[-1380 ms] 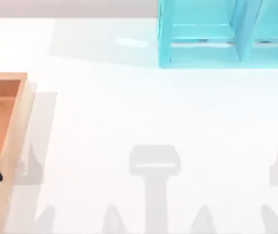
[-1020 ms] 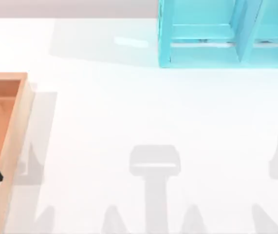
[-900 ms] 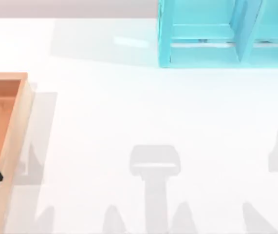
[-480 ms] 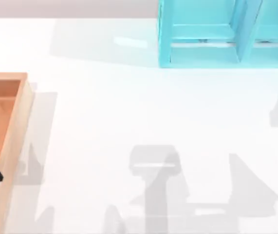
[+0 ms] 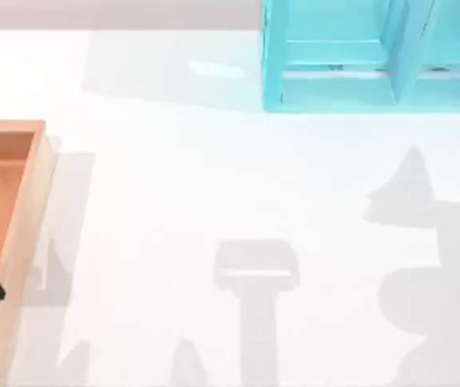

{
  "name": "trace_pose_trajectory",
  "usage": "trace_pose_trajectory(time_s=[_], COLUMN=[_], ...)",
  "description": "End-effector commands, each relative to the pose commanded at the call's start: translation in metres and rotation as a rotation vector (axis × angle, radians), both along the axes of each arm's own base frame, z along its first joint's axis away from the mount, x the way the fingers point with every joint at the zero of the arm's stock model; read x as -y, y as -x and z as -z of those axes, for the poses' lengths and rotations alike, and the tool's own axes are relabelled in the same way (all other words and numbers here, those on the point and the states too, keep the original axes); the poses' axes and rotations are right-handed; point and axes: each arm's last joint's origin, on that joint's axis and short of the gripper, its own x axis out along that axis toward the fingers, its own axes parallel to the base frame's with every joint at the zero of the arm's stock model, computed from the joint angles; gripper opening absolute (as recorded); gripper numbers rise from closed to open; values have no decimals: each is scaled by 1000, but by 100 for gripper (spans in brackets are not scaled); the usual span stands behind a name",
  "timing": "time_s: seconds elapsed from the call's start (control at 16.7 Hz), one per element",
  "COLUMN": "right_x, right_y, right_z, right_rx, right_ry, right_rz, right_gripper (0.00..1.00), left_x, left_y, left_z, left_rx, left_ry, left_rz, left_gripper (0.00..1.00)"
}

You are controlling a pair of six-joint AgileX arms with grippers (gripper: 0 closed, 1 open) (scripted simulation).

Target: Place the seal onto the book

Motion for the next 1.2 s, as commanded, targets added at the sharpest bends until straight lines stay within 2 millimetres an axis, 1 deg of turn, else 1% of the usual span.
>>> trace_pose_trajectory(time_s=[0.12, 0.24, 0.36, 0.42, 0.72, 0.84, 0.96, 1.2], right_x=[16, 28, 36, 38, 37, 37, 39, 44], right_y=[-17, -27, -32, -34, -34, -37, -50, -90], right_z=[29, 52, 67, 72, 74, 74, 76, 80], right_rx=[-12, -15, -14, -13, -18, -17, -15, -12], right_ry=[-6, -9, -10, -10, -12, -11, -10, -10], right_rz=[1, 2, 3, 3, 0, 2, 3, 4], right_gripper=[100, 100, 100, 100, 100, 100, 100, 100], left_x=[0, 0, 0, 0, 0, 0, 0, 0], left_y=[0, 0, 0, 0, 0, 0, 0, 0], left_z=[0, 0, 0, 0, 0, 0, 0, 0], left_rx=[0, 0, 0, 0, 0, 0, 0, 0], left_ry=[0, 0, 0, 0, 0, 0, 0, 0], left_rz=[0, 0, 0, 0, 0, 0, 0, 0], left_gripper=[100, 100, 100, 100, 100, 100, 100, 100])
